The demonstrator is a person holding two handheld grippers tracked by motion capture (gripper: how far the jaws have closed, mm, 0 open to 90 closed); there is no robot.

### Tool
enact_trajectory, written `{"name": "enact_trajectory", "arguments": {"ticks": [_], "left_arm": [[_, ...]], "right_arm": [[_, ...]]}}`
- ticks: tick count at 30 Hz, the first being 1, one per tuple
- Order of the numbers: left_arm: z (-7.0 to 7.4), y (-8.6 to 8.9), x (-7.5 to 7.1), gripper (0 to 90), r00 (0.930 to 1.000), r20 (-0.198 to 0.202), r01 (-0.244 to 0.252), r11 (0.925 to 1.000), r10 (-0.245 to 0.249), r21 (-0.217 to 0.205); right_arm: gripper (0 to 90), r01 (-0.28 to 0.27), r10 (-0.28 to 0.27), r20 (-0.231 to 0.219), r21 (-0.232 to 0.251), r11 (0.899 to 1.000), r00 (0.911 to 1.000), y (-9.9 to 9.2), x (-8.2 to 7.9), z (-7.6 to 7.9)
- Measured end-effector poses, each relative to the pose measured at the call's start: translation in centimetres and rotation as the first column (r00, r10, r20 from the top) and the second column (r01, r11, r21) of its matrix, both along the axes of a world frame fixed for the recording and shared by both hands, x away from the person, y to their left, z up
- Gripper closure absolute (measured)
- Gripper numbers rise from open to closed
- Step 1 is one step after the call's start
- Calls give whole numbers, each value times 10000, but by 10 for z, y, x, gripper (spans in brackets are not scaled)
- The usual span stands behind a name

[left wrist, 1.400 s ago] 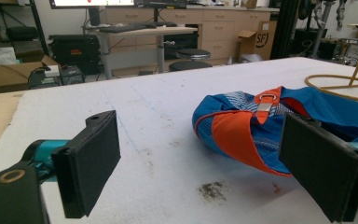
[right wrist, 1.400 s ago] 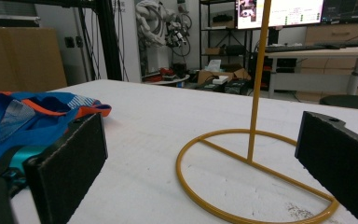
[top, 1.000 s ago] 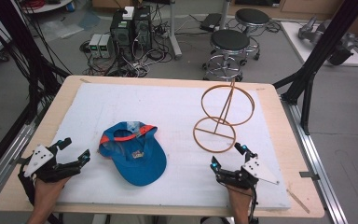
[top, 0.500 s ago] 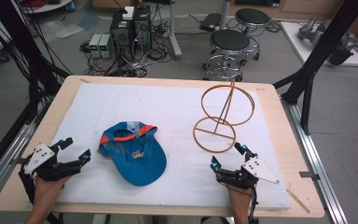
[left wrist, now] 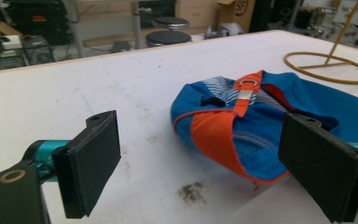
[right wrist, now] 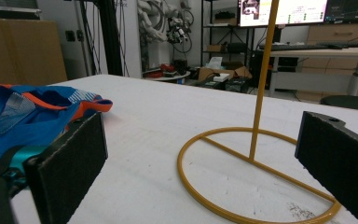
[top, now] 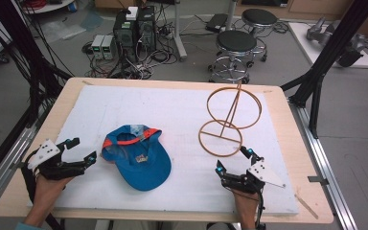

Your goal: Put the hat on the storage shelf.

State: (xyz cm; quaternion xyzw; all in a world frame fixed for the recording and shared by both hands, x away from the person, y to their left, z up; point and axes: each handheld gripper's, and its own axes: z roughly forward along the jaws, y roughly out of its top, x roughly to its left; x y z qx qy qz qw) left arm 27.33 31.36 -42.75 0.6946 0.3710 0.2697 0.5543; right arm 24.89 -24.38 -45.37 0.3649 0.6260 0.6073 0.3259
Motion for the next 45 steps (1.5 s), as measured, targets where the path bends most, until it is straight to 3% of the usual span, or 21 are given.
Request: {"name": "enact_trajectory", "arguments": {"ticks": [5, 11, 19, 30, 31, 32, 35, 36, 39, 41, 42, 45], "left_arm": [[17, -11, 10, 132, 9985, -110, 534, 9976, -530, 451], [37, -22, 27, 132, 9932, -530, 1072, 9917, -1036, 706], [52, -32, 53, 134, 9889, -975, 1220, 9873, -1122, 1013], [48, -42, 88, 198, 9753, -1864, 1465, 9790, -1190, 1416], [44, -43, 93, 200, 9692, -2142, 1536, 9782, -1216, 1397], [44, -43, 93, 200, 9692, -2142, 1536, 9782, -1216, 1397], [36, -43, 102, 208, 9578, -2613, 1561, 9801, -1198, 1229], [34, -44, 105, 260, 9553, -2750, 1472, 9814, -1087, 1235], [30, -46, 109, 284, 9527, -2859, 1472, 9796, -1032, 1368], [27, -47, 112, 282, 9465, -2997, 1681, 9756, -1198, 1410], [22, -48, 115, 281, 9402, -3197, 1741, 9727, -1178, 1535], [18, -49, 117, 282, 9364, -3329, 1722, 9721, -1113, 1595]], "right_arm": [[11, 12, -12, -13, -22, 10000, 10000, 0, 0, 0], [11, -20, 20, 53, -70, 10000, 10000, 0, 0, 0], [11, -28, 28, 48, -73, 10000, 10000, 1, 0, 0], [11, -42, 42, 67, -60, 10000, 10000, 1, -1, 0], [11, -38, 39, 60, -50, 10000, 10000, 0, -1, 0], [11, -38, 39, 60, -50, 10000, 10000, 0, -1, 0], [11, -19, 20, 55, -47, 10000, 10000, 0, 0, 0], [11, -21, 21, 58, -52, 10000, 10000, 0, 0, 0], [11, -19, 19, 31, -44, 10000, 10000, 0, -1, 0], [11, -22, 22, 23, -29, 10000, 10000, 0, -1, 0], [11, -22, 22, 27, -27, 10000, 10000, 0, -1, 0], [11, -19, 19, 31, -29, 10000, 10000, 0, -1, 0]]}}
